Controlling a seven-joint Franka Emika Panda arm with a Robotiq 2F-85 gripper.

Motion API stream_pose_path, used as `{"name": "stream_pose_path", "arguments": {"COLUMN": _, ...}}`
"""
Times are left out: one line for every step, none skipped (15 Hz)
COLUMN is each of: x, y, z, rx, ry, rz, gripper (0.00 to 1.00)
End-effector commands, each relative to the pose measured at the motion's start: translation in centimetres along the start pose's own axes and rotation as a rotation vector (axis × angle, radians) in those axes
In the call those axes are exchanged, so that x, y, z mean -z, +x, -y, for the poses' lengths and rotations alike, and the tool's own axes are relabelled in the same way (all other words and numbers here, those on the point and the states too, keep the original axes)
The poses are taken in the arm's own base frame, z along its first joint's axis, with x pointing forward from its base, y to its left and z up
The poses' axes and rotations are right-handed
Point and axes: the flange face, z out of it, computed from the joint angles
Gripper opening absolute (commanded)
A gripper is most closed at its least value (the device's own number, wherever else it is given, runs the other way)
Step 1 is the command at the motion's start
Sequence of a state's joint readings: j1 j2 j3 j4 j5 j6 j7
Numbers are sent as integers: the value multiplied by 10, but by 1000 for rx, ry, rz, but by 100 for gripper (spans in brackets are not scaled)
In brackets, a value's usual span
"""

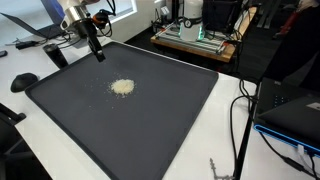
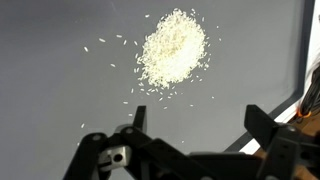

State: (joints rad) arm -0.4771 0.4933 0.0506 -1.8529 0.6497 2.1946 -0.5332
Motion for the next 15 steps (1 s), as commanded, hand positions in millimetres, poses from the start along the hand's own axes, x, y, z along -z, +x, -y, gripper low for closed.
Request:
{"name": "stream_pose_path", "arguments": {"x": 15, "y": -45, "z": -2, "rx": -188, "ry": 6, "rz": -78, "gripper": 100}}
{"name": "stream_pose_path", "arguments": {"x": 16, "y": -52, "z": -3, "rx": -237, "ry": 10, "rz": -99, "gripper": 100}}
{"name": "stream_pose_path", "arguments": {"x": 15, "y": -61, "z": -6, "rx": -278, "ry": -9, "rz": -131, "gripper": 100}}
{"name": "stream_pose_path", "arguments": {"x": 15, "y": -69, "z": -8, "rx": -328, "ry": -14, "rz": -145, "gripper": 100}}
{"name": "stream_pose_path", "arguments": {"x": 13, "y": -77, "z": -10, "rx": -380, "ry": -17, "rz": -157, "gripper": 100}}
{"name": "stream_pose_path", "arguments": {"x": 10, "y": -85, "z": -11, "rx": -431, "ry": -16, "rz": -169, "gripper": 100}}
{"name": "stream_pose_path", "arguments": {"x": 8, "y": -92, "z": -10, "rx": -478, "ry": -7, "rz": -190, "gripper": 100}}
{"name": "stream_pose_path", "arguments": {"x": 5, "y": -99, "z": -10, "rx": -517, "ry": -16, "rz": -206, "gripper": 100}}
{"name": "stream_pose_path", "arguments": {"x": 2, "y": -104, "z": -8, "rx": -536, "ry": -3, "rz": -207, "gripper": 100}}
{"name": "stream_pose_path", "arguments": {"x": -2, "y": -109, "z": -6, "rx": -550, "ry": 16, "rz": -204, "gripper": 100}}
{"name": "stream_pose_path", "arguments": {"x": -6, "y": -113, "z": -4, "rx": -566, "ry": 20, "rz": -211, "gripper": 100}}
{"name": "stream_pose_path", "arguments": {"x": -10, "y": -116, "z": -2, "rx": -590, "ry": 28, "rz": -213, "gripper": 100}}
{"name": "stream_pose_path", "arguments": {"x": -17, "y": -119, "z": 2, "rx": -608, "ry": 20, "rz": -215, "gripper": 100}}
{"name": "stream_pose_path", "arguments": {"x": -23, "y": -121, "z": 7, "rx": -599, "ry": 9, "rz": -206, "gripper": 100}}
{"name": "stream_pose_path", "arguments": {"x": -30, "y": -122, "z": 13, "rx": -579, "ry": -32, "rz": -198, "gripper": 100}}
